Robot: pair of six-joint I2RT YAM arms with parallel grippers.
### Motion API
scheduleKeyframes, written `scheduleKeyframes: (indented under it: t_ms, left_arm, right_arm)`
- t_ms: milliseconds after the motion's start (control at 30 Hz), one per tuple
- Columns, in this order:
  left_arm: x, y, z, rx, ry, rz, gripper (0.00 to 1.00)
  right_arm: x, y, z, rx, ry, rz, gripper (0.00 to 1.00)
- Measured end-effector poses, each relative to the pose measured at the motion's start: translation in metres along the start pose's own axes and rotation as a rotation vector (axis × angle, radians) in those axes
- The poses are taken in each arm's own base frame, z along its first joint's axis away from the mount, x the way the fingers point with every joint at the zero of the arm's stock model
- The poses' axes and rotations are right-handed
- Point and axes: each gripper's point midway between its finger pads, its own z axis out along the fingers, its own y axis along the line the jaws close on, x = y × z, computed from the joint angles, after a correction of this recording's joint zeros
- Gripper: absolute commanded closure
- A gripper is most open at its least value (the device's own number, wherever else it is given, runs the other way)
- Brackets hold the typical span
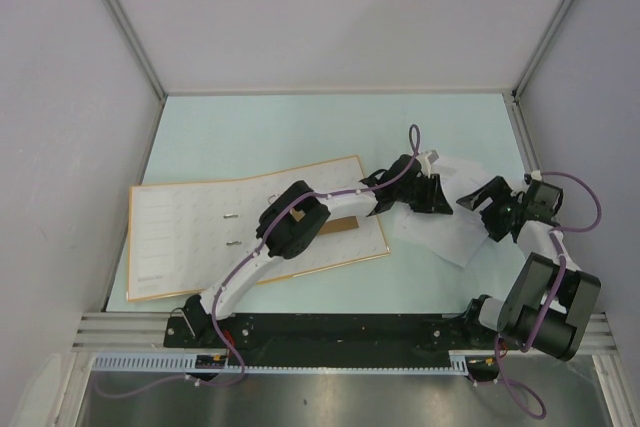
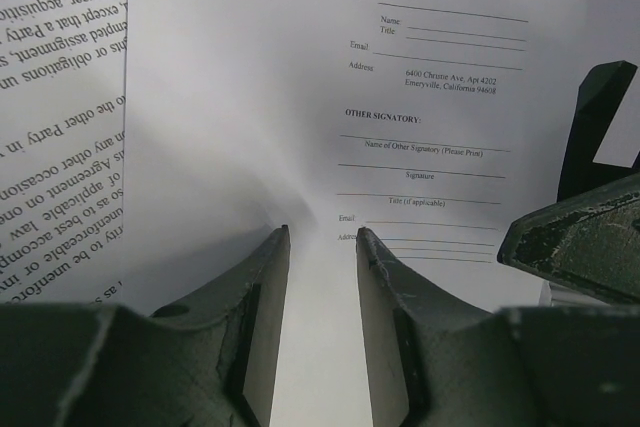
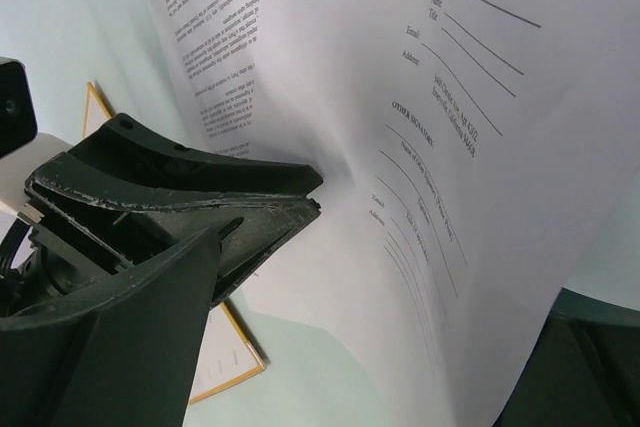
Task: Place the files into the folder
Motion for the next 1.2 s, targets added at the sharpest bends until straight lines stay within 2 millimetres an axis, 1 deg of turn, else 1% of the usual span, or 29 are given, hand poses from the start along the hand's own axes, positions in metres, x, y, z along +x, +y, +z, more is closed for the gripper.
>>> scheduleKeyframes:
  t_ms: [133, 200, 233, 300, 400, 433, 500, 533, 600, 633, 700, 733, 833, 900, 933, 967, 1000, 1033, 1067, 1133, 1200]
  left_arm:
    - [0.000, 0.001, 0.000, 0.001, 0.000, 0.000, 0.60]
    - [0.000, 0.000, 0.000, 0.003, 0.000, 0.000, 0.60]
    - [0.000, 0.000, -0.001, 0.003, 0.000, 0.000, 0.60]
    - [0.000, 0.000, -0.001, 0.003, 0.000, 0.000, 0.60]
    - [0.001, 0.001, -0.001, 0.003, 0.001, 0.000, 0.60]
    - [0.000, 0.000, -0.001, 0.003, 0.001, 0.001, 0.60]
    - [0.001, 0.000, -0.001, 0.001, 0.002, 0.000, 0.58]
    - [0.001, 0.000, -0.001, 0.001, 0.003, 0.001, 0.55]
    - [0.000, -0.001, -0.002, 0.001, 0.009, 0.012, 0.49]
    - [0.001, -0.002, -0.002, 0.000, 0.015, 0.021, 0.42]
    - [0.000, -0.005, -0.004, -0.005, 0.031, 0.044, 0.36]
    - [0.000, -0.008, -0.006, -0.007, 0.040, 0.055, 0.30]
    - [0.000, -0.012, -0.020, -0.052, 0.075, 0.099, 0.22]
    - [-0.002, -0.015, -0.034, -0.095, 0.090, 0.136, 0.19]
    - [-0.005, -0.018, -0.044, -0.116, 0.092, 0.156, 0.15]
    - [-0.007, -0.022, -0.056, -0.137, 0.096, 0.175, 0.13]
    - [-0.011, -0.030, -0.070, -0.154, 0.092, 0.199, 0.13]
    - [-0.017, -0.040, -0.087, -0.166, 0.085, 0.221, 0.13]
    - [-0.023, -0.052, -0.106, -0.179, 0.071, 0.243, 0.13]
    - [-0.042, -0.078, -0.151, -0.195, 0.011, 0.291, 0.14]
    - [-0.062, -0.101, -0.209, -0.217, -0.081, 0.328, 0.15]
  right_arm:
    - [-0.002, 0.002, -0.002, -0.002, -0.012, 0.008, 0.14]
    - [-0.006, 0.002, -0.005, -0.003, -0.031, 0.012, 0.20]
    - [-0.009, 0.002, -0.007, -0.003, -0.044, 0.017, 0.25]
    - [-0.014, -0.001, -0.010, 0.001, -0.063, 0.035, 0.32]
    - [-0.015, -0.007, -0.011, 0.018, -0.076, 0.056, 0.49]
    - [-0.014, -0.009, -0.011, 0.025, -0.078, 0.062, 0.61]
    - [-0.011, -0.013, -0.010, 0.040, -0.078, 0.067, 0.73]
    - [-0.009, -0.016, -0.009, 0.049, -0.078, 0.068, 0.82]
    - [-0.008, -0.018, -0.008, 0.064, -0.080, 0.059, 0.91]
    - [-0.009, -0.019, -0.008, 0.070, -0.085, 0.051, 0.98]
    - [-0.011, -0.018, -0.008, 0.081, -0.101, 0.025, 1.00]
    - [-0.012, -0.015, -0.009, 0.083, -0.112, 0.006, 1.00]
    - [-0.016, -0.003, -0.011, 0.087, -0.133, -0.070, 1.00]
    - [-0.022, 0.014, -0.013, 0.079, -0.149, -0.136, 1.00]
    - [-0.026, 0.028, -0.016, 0.068, -0.159, -0.180, 1.00]
    - [-0.033, 0.046, -0.020, 0.052, -0.183, -0.233, 1.00]
    - [-0.038, 0.059, -0.023, 0.035, -0.200, -0.269, 1.00]
    - [-0.042, 0.079, -0.030, 0.013, -0.225, -0.323, 1.00]
    - [-0.044, 0.092, -0.035, -0.006, -0.241, -0.359, 1.00]
    - [-0.047, 0.126, -0.050, -0.057, -0.282, -0.444, 1.00]
    - [-0.044, 0.156, -0.064, -0.109, -0.308, -0.520, 1.00]
